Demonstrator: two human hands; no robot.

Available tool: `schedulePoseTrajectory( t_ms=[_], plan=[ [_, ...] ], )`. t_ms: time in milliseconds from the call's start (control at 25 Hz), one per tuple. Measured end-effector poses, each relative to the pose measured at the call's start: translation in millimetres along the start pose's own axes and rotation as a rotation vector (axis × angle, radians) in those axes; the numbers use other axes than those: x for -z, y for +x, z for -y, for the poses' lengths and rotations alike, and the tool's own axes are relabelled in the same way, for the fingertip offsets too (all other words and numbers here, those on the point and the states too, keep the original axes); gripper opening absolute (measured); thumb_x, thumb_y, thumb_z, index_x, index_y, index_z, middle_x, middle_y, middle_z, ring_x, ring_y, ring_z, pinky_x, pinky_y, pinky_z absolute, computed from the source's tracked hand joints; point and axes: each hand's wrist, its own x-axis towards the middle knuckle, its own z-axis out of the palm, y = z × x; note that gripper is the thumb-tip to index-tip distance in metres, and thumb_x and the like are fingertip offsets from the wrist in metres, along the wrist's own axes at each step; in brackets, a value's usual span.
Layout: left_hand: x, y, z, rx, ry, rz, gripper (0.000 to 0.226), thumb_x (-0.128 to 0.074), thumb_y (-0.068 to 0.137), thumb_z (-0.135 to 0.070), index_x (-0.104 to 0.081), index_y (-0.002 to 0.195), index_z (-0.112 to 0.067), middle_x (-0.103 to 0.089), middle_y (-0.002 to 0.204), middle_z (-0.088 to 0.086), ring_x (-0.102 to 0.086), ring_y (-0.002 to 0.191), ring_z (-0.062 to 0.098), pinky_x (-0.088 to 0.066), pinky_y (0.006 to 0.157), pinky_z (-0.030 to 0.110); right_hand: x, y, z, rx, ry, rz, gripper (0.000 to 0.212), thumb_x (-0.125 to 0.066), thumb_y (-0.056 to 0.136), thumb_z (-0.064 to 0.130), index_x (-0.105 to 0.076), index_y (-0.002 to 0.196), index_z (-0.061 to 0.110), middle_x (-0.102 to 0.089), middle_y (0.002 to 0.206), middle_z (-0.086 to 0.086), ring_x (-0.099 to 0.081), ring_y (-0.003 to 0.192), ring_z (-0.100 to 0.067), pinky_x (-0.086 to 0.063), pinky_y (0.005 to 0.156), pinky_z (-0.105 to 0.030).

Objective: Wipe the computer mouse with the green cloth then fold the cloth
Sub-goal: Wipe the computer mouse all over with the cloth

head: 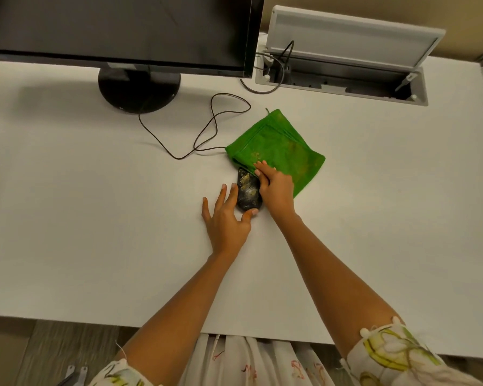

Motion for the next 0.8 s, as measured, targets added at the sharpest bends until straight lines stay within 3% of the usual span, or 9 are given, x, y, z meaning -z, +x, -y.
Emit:
schedulePoseTrajectory(
  t_ms=[120,320,440,520,640,720,800],
  plan=[
    [0.4,-0.2,-0.7,0.000,-0.002,-0.001,0.071,-0.071,0.077,-0.048,-0.047,0.138,-0.021,-0.045,0.147,0.007,-0.037,0.137,0.013,-0.005,0.119,0.044,1.7,-14.4,-1.3,0.052,0.035,-0.037,0.025,-0.057,0.094,0.012,-0.067,0.118,0.012,-0.064,0.124,-0.013,-0.063,0.113,-0.025,-0.050,0.097,-0.035],
    [-0.7,-0.7,1.5,0.002,0.004,-0.023,0.070,-0.070,0.078,-0.048,-0.047,0.138,-0.022,-0.046,0.146,0.008,-0.031,0.138,0.014,-0.009,0.118,0.046,4.2,-31.1,-6.9,0.120,0.039,-0.043,0.025,-0.059,0.092,0.007,-0.068,0.116,0.010,-0.062,0.128,-0.010,-0.057,0.120,-0.016,-0.037,0.100,-0.014],
    [-2.4,-0.4,3.5,0.007,-0.024,0.002,0.071,-0.068,0.078,-0.050,-0.044,0.140,-0.024,-0.043,0.148,0.006,-0.027,0.139,0.007,-0.003,0.119,0.042,5.4,-16.7,-0.1,0.058,-0.046,-0.052,0.026,-0.055,0.094,0.010,-0.068,0.116,0.014,-0.071,0.114,-0.011,-0.068,0.102,-0.025,-0.051,0.087,-0.027],
    [-3.4,-0.3,4.2,0.019,-0.059,-0.011,0.072,-0.070,0.078,-0.049,-0.044,0.140,-0.024,-0.043,0.148,0.005,-0.012,0.135,-0.012,-0.001,0.119,0.040,6.1,-3.3,4.6,0.075,-0.269,-0.031,0.030,-0.052,0.094,0.009,-0.067,0.117,0.018,-0.075,0.095,-0.013,-0.069,0.078,-0.032,-0.051,0.066,-0.033],
    [-5.0,0.0,5.6,0.027,-0.089,-0.048,0.071,-0.072,0.077,-0.045,-0.045,0.139,-0.024,-0.044,0.147,0.006,0.012,0.123,-0.029,-0.004,0.117,0.044,6.7,5.1,7.1,0.133,-0.401,0.016,0.037,-0.051,0.088,0.001,-0.066,0.118,0.017,-0.074,0.093,-0.014,-0.067,0.074,-0.033,-0.049,0.062,-0.035],
    [-6.6,-0.8,5.6,0.037,-0.102,-0.048,0.071,-0.073,0.077,-0.044,-0.044,0.139,-0.024,-0.043,0.147,0.007,0.016,0.121,-0.029,-0.007,0.117,0.047,9.5,10.4,4.5,0.091,-0.344,-0.023,0.033,-0.052,0.089,0.004,-0.068,0.116,0.016,-0.075,0.092,-0.015,-0.066,0.074,-0.033,-0.049,0.064,-0.035],
    [-6.9,-2.7,5.8,0.070,-0.121,-0.029,0.072,-0.072,0.077,-0.044,-0.041,0.141,-0.028,-0.041,0.149,0.005,0.014,0.120,-0.024,-0.009,0.118,0.050,19.0,18.8,0.2,-0.088,-0.081,-0.083,0.025,-0.056,0.092,0.012,-0.070,0.112,0.013,-0.075,0.091,-0.015,-0.063,0.071,-0.026,-0.047,0.067,-0.031]
  ],
)
